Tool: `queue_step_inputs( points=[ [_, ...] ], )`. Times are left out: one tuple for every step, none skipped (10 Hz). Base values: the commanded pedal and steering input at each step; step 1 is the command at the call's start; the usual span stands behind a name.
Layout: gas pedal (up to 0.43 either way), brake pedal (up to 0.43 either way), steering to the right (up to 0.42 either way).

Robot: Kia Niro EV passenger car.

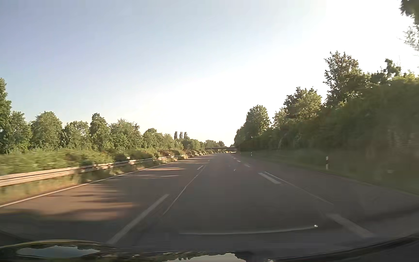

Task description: Follow the waypoints while adhering to traffic rules and regulations

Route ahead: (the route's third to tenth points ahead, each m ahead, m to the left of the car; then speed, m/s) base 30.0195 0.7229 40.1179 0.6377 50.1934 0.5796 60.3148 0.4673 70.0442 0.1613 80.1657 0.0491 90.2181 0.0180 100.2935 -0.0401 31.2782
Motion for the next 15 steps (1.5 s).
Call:
queue_step_inputs(
  points=[
    [0.35, 0.0, 0.001],
    [0.35, 0.0, 0.001],
    [0.35, 0.0, 0.001],
    [0.339, 0.0, 0.001],
    [0.331, 0.0, 0.001],
    [0.319, 0.0, 0.001],
    [0.311, 0.0, 0.001],
    [0.311, 0.0, 0.001],
    [0.299, 0.0, 0.0],
    [0.299, 0.0, 0.0],
    [0.287, 0.0, -0.001],
    [0.287, 0.0, 0.0],
    [0.28, 0.0, 0.0],
    [0.28, 0.0, 0.0],
    [0.28, 0.0, 0.0]
  ],
)
